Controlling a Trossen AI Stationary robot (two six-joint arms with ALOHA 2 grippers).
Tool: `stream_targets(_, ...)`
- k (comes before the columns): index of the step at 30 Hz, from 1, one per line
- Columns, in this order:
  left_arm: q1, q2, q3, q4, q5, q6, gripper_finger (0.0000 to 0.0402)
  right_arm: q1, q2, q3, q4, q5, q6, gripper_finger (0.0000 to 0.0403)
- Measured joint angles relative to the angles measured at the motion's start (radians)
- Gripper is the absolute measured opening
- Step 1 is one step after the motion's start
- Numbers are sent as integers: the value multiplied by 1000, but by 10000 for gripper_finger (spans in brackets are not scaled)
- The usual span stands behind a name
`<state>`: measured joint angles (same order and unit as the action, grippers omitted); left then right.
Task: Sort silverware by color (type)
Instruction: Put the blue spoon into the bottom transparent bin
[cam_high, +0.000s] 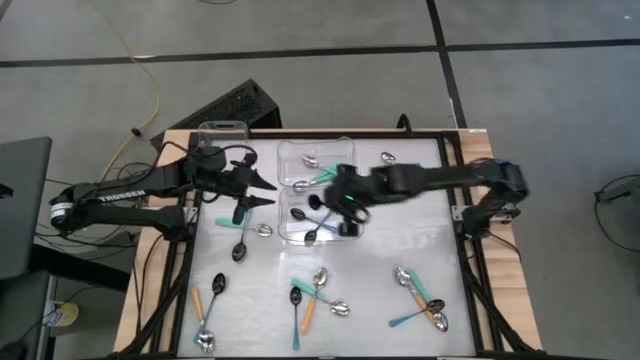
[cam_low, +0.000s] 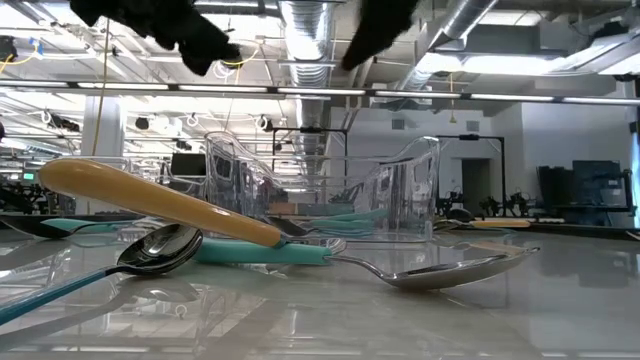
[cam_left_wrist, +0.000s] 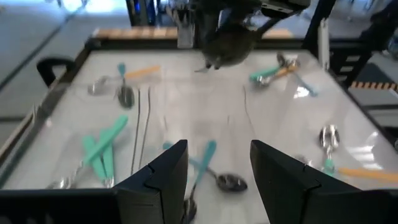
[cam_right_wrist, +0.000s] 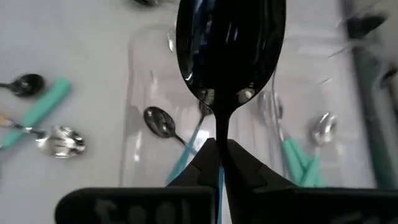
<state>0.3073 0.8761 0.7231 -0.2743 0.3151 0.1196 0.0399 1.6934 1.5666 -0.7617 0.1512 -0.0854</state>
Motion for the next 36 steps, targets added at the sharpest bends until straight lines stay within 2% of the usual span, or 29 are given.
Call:
stream_targets(3, 0, -4, 0, -50, -41, -6, 159, -25, 117, 106, -73, -36, -1, 29)
stream_targets(9, 0, -7, -2, -126, -86, -9, 159, -38, 306, 259, -217, -43, -1, 42)
stream_targets(16, 0, -8, -1, -146, -115, -19, 159, -49, 380, 318, -302, -50, -1, 64)
stream_targets(23, 0, -8, -2, -175, -118, -84, 159, -61, 335, 321, -302, -63, -3, 119)
stream_targets(29, 0, -8, -1, -242, -117, -148, 159, -62, 237, 321, -432, -74, 29, 165)
stream_targets(33, 0, -8, -2, -348, -135, -299, 159, -38, 142, 292, -497, -78, 59, 170)
stream_targets(36, -1, -8, -1, -440, -173, -423, 159, -8, 50, 225, -483, -78, 59, 167)
